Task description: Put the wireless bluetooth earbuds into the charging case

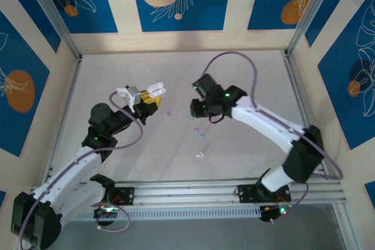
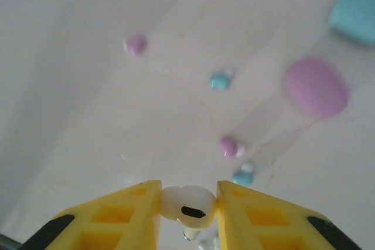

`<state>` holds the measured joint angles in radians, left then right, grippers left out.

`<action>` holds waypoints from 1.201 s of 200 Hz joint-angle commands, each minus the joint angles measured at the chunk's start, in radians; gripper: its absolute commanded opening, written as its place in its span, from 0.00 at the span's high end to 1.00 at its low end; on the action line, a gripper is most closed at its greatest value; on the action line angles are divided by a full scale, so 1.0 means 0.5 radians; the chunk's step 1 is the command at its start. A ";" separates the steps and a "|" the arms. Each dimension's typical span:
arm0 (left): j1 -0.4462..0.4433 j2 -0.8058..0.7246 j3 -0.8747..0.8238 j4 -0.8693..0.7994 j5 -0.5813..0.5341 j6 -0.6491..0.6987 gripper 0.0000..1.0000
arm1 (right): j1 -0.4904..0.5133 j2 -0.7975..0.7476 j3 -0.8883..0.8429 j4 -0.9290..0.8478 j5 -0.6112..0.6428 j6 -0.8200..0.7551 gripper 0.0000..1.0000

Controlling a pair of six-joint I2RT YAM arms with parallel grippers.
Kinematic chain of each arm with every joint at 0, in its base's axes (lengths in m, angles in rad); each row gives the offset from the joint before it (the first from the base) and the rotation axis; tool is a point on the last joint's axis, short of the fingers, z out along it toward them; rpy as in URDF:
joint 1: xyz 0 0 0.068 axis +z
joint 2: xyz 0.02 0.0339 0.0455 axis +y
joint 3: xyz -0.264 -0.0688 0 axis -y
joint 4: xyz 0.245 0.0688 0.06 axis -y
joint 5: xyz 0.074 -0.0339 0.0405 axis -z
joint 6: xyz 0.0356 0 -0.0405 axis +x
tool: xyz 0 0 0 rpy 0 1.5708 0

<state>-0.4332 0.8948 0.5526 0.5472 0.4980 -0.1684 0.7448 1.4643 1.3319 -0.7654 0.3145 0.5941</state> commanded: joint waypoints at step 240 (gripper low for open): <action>-0.350 0.463 0.173 0.510 0.030 -0.105 0.84 | 0.191 -0.263 0.233 0.551 -0.123 -0.650 0.70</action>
<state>-0.5961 1.1347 0.6014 0.7425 0.5144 -0.2108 0.8379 1.3178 1.4307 -0.4988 0.2611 0.3000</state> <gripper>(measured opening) 0.215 0.303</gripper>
